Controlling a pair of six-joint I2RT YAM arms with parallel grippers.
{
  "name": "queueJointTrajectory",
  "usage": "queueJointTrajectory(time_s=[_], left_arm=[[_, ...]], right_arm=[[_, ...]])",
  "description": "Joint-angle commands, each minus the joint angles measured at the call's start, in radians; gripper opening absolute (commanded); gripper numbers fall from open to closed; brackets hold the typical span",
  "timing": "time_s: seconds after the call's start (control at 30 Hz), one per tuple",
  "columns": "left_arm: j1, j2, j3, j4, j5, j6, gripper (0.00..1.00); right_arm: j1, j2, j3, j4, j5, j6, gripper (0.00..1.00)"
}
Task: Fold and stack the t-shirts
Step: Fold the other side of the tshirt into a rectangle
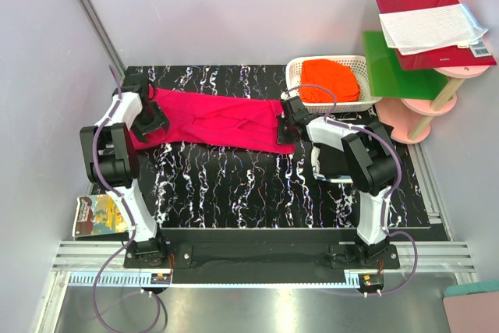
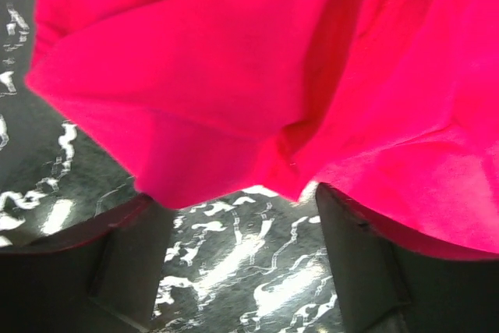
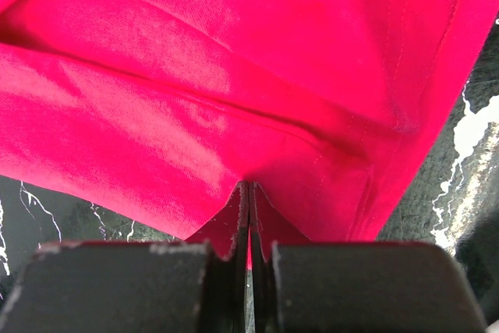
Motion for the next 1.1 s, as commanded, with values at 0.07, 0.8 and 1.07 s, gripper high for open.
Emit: queueJointTrajectory(time_s=[0.07,0.8,1.07], left_arm=[[0.005,0.025,0.041,0.068,0.056,-0.030,0.64],[0.004,-0.034,-0.086,0.150,0.179,-0.055,0.34],[0.004,-0.055,-0.115,0.150,0.136,-0.061,0.00]], right_arm=[[0.007,0.003,0.027,0.008,-0.009,-0.009,0.00],[0.009,0.009,0.016,0.009,-0.015,-0.003,0.00],[0.009,0.018,0.019,0.009,-0.020,-0.001,0.00]])
